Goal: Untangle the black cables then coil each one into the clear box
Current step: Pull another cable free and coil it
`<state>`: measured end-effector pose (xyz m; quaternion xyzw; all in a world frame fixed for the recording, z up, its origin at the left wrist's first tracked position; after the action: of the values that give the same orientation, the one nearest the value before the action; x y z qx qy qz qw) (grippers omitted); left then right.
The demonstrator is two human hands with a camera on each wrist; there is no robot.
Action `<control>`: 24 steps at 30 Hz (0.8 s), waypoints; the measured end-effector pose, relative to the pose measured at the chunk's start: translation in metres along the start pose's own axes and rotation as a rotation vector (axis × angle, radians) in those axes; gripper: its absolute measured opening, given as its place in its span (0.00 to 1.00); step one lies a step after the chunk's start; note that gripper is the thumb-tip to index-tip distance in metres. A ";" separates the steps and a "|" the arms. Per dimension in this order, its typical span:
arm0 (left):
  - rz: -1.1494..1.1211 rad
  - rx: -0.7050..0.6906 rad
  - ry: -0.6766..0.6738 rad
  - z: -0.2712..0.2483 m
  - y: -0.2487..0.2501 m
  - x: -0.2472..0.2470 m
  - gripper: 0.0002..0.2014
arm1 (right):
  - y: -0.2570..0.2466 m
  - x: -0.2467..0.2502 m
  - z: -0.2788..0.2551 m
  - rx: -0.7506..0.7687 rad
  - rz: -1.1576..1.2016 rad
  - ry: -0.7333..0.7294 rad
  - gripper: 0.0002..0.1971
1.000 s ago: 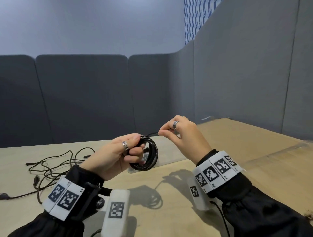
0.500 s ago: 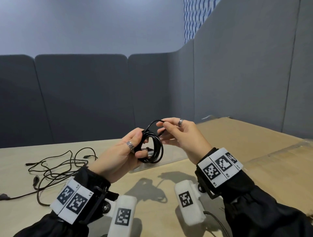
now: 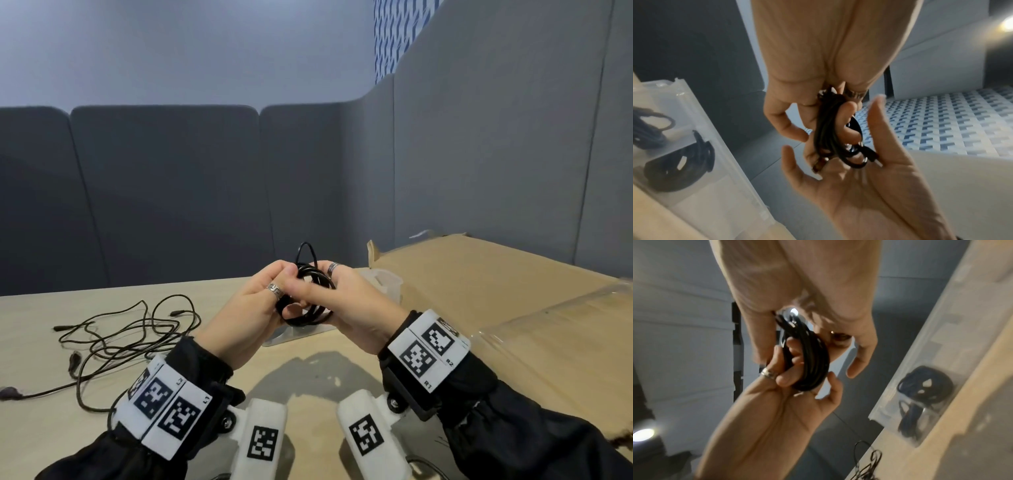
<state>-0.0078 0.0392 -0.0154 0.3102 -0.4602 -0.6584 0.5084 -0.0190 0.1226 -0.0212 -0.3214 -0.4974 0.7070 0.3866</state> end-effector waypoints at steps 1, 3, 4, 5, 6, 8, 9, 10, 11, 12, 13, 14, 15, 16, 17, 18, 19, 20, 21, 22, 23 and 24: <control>0.016 -0.002 0.016 0.001 0.000 0.001 0.14 | 0.001 0.001 0.000 0.006 -0.019 -0.013 0.17; 0.012 -0.008 0.045 0.002 0.000 0.007 0.13 | 0.000 0.004 0.000 0.030 -0.163 -0.006 0.16; 0.008 -0.008 0.057 0.003 0.001 0.009 0.13 | -0.002 0.007 0.000 0.047 -0.280 0.022 0.16; 0.006 -0.005 0.073 0.004 0.000 0.012 0.13 | -0.005 0.011 0.001 0.065 -0.410 0.076 0.16; 0.003 0.001 0.091 0.005 -0.001 0.015 0.13 | -0.010 0.015 0.000 0.088 -0.539 0.148 0.16; -0.004 0.007 0.147 0.006 -0.002 0.023 0.12 | -0.019 0.022 -0.003 0.126 -0.721 0.258 0.09; 0.002 0.003 0.193 0.007 -0.002 0.031 0.12 | -0.022 0.022 -0.004 0.136 -0.778 0.259 0.06; 0.009 -0.005 0.244 0.008 -0.002 0.040 0.13 | -0.024 0.020 -0.005 0.143 -0.828 0.230 0.07; 0.008 -0.010 0.292 0.008 -0.002 0.050 0.14 | -0.026 0.015 -0.007 0.148 -0.878 0.180 0.09; -0.003 -0.005 0.327 0.008 -0.003 0.058 0.15 | -0.027 0.008 -0.010 0.161 -0.916 0.122 0.10; -0.014 0.003 0.343 0.009 -0.004 0.063 0.16 | -0.029 0.002 -0.012 0.176 -0.942 0.066 0.10; -0.020 0.005 0.349 0.009 -0.004 0.065 0.16 | -0.030 -0.004 -0.015 0.183 -0.950 0.009 0.10; -0.018 -0.002 0.353 0.008 -0.003 0.064 0.15 | -0.031 -0.008 -0.017 0.180 -0.936 -0.039 0.09; -0.013 -0.017 0.356 0.008 -0.001 0.063 0.13 | -0.031 -0.010 -0.019 0.175 -0.901 -0.077 0.09; -0.011 -0.029 0.347 0.007 0.001 0.060 0.10 | -0.033 -0.010 -0.020 0.176 -0.856 -0.096 0.08; -0.015 -0.030 0.319 0.007 0.003 0.055 0.10 | -0.035 -0.007 -0.020 0.193 -0.814 -0.092 0.07; -0.006 -0.022 0.268 0.006 0.003 0.050 0.13 | -0.040 -0.004 -0.021 0.229 -0.782 -0.069 0.06; 0.026 -0.012 0.204 0.005 0.003 0.043 0.14 | -0.046 0.000 -0.021 0.282 -0.765 -0.026 0.06; 0.079 -0.004 0.144 0.004 0.003 0.035 0.15 | -0.053 0.005 -0.022 0.346 -0.771 0.039 0.06; 0.141 0.000 0.101 0.002 0.004 0.028 0.15 | -0.060 0.011 -0.023 0.416 -0.804 0.125 0.06; 0.207 0.005 0.082 0.001 0.004 0.023 0.14 | -0.065 0.018 -0.024 0.477 -0.858 0.226 0.06; 0.264 0.015 0.081 0.001 0.003 0.020 0.12 | -0.070 0.024 -0.026 0.526 -0.923 0.331 0.06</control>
<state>-0.0132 0.0205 -0.0109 0.2768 -0.4812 -0.5692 0.6065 0.0064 0.1697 0.0356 -0.0697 -0.3257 0.5047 0.7965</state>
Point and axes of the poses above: each hand's wrist, its own z-axis towards the middle knuckle, its own x-axis out of the back of the hand, y = z × x, the point moved 8 cm from there along z, towards the middle knuckle, and after that the axes turned 1 degree about z, right-handed, at the moved point
